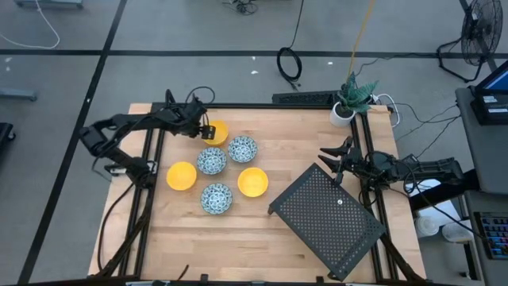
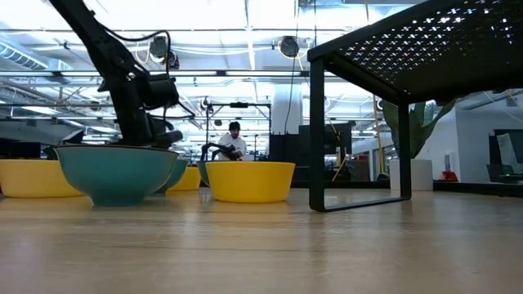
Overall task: Pick & Place Mini bowls
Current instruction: Put the top yellow bowl on the shelf
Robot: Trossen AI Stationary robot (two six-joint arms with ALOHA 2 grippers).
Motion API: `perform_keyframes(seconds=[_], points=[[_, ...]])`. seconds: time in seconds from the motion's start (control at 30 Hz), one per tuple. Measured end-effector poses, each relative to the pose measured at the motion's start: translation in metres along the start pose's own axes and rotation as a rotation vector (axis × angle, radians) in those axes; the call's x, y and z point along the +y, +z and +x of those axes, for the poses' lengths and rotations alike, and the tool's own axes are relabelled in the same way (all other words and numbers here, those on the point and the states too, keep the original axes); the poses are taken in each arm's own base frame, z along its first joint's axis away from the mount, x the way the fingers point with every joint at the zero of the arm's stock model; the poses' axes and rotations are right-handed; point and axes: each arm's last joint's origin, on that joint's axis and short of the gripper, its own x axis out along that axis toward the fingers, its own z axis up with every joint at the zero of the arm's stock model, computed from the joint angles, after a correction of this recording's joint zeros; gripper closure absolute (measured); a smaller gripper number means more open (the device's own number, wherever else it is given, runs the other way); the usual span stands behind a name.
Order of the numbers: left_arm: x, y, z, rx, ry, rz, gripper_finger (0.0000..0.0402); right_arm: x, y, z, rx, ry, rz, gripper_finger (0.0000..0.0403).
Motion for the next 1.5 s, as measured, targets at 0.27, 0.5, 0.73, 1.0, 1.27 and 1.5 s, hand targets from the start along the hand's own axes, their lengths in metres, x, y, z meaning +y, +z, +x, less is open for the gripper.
perform_keyframes(seconds=[0.27, 0.5, 0.73, 1.0, 1.27, 1.5], points=[[-0.002, 0.003, -0.003, -0.038, -0.022, 0.010, 0.0170, 0.000, 0.000, 0.000, 0.000, 0.000, 0.000, 0.0293], [-0.002, 0.005, -0.012, -0.075, -0.035, 0.056, 0.0187, 0.000, 0.000, 0.000, 0.000, 0.000, 0.000, 0.0293], [-0.001, 0.006, -0.015, -0.094, -0.012, 0.050, 0.0210, 0.000, 0.000, 0.000, 0.000, 0.000, 0.000, 0.0293], [0.000, 0.004, -0.015, -0.080, -0.005, 0.048, 0.0245, 0.000, 0.000, 0.000, 0.000, 0.000, 0.000, 0.0293], [0.000, 0.003, -0.015, -0.066, 0.003, 0.049, 0.0286, 0.000, 0.000, 0.000, 0.000, 0.000, 0.000, 0.0293], [0.000, 0.003, -0.015, -0.067, 0.003, 0.049, 0.0312, 0.000, 0.000, 0.000, 0.000, 0.000, 0.000, 0.0293]])
